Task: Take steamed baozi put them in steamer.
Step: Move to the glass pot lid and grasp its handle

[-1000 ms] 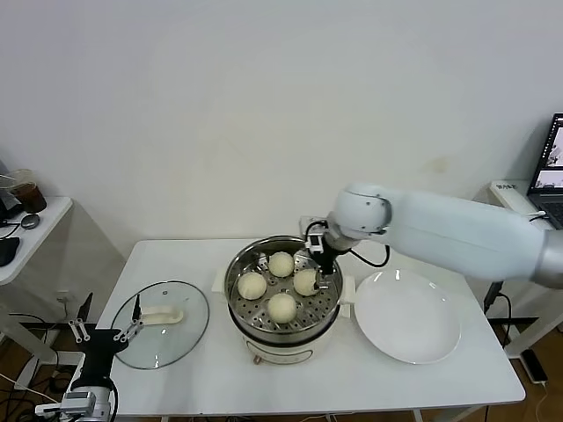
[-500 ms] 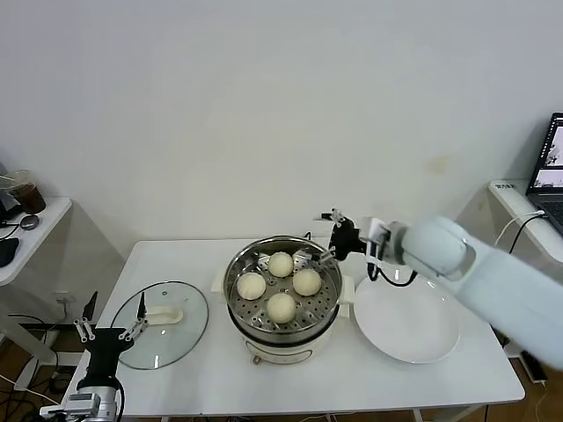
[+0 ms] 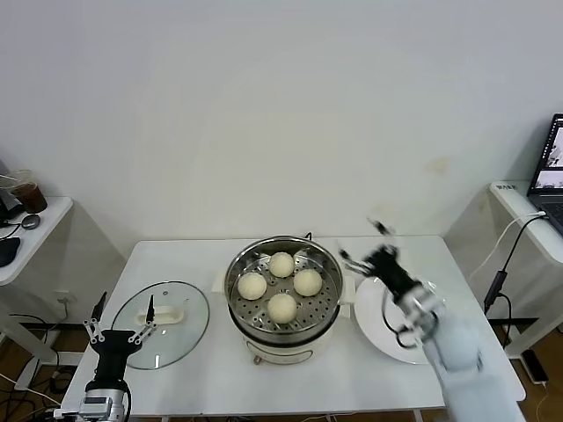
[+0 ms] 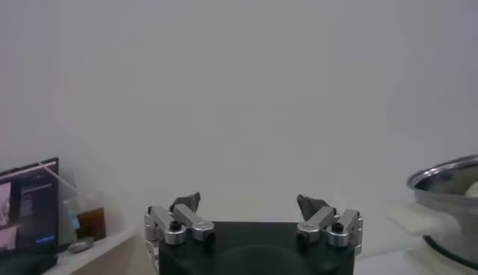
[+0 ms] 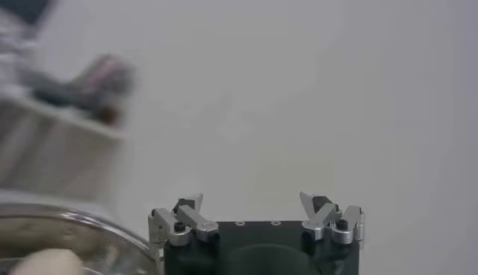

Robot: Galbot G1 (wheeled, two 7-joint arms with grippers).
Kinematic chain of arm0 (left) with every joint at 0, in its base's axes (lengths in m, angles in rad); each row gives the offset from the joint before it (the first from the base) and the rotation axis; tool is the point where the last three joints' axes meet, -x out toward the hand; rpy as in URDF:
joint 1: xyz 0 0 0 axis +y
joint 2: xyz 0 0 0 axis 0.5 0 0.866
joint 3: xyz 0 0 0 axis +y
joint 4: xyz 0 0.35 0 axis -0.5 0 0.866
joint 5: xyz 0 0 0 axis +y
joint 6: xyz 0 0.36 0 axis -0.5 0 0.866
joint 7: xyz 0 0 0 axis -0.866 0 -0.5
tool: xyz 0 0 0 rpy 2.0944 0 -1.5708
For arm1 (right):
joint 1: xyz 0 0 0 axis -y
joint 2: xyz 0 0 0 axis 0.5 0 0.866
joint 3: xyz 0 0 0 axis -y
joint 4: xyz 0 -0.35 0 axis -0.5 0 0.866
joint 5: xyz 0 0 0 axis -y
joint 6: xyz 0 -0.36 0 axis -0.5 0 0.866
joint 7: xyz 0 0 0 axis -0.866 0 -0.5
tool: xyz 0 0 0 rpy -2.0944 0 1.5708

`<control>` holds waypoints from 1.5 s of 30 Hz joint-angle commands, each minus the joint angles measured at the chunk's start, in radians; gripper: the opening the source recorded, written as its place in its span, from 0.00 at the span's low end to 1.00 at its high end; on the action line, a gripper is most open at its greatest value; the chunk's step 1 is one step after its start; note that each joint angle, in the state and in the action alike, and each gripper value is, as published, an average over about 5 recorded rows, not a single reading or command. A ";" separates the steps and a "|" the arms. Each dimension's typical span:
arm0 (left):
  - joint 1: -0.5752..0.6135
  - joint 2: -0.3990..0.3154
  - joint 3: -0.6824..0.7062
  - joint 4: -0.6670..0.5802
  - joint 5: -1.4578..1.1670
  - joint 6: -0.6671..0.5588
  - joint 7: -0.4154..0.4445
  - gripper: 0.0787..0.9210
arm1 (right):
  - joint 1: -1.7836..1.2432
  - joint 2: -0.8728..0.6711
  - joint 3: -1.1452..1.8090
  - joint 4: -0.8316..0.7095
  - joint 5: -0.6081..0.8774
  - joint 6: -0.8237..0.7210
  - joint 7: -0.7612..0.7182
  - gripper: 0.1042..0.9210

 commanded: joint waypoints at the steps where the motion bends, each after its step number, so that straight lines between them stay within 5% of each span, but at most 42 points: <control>1: -0.023 0.054 -0.068 0.186 0.648 -0.007 -0.107 0.88 | -0.386 0.249 0.393 0.048 -0.009 0.040 0.056 0.88; 7: -0.029 0.163 -0.107 0.325 1.029 -0.021 -0.097 0.88 | -0.436 0.240 0.400 0.065 0.043 -0.029 0.047 0.88; 13: -0.060 0.169 -0.067 0.371 1.229 -0.017 -0.098 0.88 | -0.428 0.228 0.397 0.048 0.075 -0.057 0.034 0.88; 22: -0.262 0.169 0.015 0.504 1.264 -0.011 -0.106 0.88 | -0.425 0.238 0.390 0.028 0.071 -0.059 0.021 0.88; 45: -0.441 0.161 0.111 0.667 1.261 0.001 -0.087 0.88 | -0.438 0.256 0.369 0.029 0.057 -0.065 0.016 0.88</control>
